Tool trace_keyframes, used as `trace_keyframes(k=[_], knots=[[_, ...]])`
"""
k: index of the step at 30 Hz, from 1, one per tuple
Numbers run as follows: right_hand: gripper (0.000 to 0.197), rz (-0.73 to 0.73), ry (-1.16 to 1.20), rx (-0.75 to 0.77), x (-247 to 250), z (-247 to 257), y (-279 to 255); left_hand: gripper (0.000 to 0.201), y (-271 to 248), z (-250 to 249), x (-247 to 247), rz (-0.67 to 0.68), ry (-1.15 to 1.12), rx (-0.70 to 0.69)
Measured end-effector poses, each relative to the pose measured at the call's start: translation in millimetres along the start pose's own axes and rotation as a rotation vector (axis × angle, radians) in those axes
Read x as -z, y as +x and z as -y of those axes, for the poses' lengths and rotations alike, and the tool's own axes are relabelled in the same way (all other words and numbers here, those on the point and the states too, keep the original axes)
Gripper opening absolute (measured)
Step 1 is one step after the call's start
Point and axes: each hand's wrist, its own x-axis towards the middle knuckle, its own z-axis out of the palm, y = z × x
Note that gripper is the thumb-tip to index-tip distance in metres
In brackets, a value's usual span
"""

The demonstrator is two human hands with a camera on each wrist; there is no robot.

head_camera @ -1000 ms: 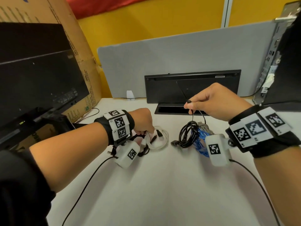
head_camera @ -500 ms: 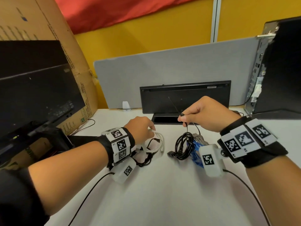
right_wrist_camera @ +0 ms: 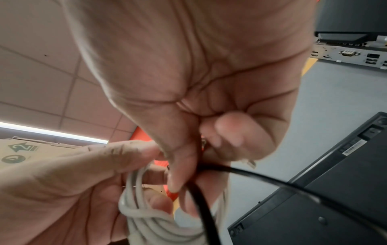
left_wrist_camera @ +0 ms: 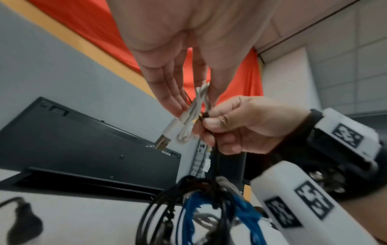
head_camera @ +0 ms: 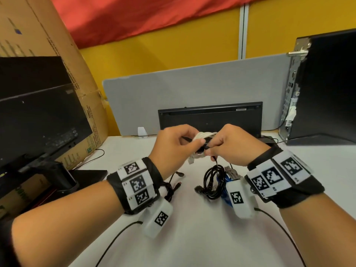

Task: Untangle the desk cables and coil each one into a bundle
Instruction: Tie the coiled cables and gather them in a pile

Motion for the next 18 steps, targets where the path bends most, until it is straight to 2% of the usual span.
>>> trace_keyframes(k=[2,4,8,11,14,18], knots=[[0.029,-0.009,-0.016,0.017,0.5,0.8,-0.6,0.013,-6.9,-3.2,-8.8,0.052,-0.057,-0.009],[0.025,-0.027,-0.024,0.038,1.1,0.9,-1.5,0.015,-10.3,-4.9,-15.3,0.002,-0.170,0.035],[0.023,-0.058,0.030,0.055,1.8,-0.1,-1.0,0.032,-8.4,-6.6,-20.9,-0.191,-0.431,0.267],[0.023,-0.044,0.002,0.064,1.4,0.6,-0.5,0.021,-7.7,-9.0,-21.2,-0.184,-0.507,0.382],[0.021,-0.033,-0.038,0.073,3.6,1.5,-1.7,0.007,-7.4,-10.2,-21.2,-0.159,-0.450,0.338],[0.026,-0.010,-0.063,0.044,8.6,1.5,-3.4,0.010,-3.8,-9.2,-20.1,-0.181,-0.353,0.302]])
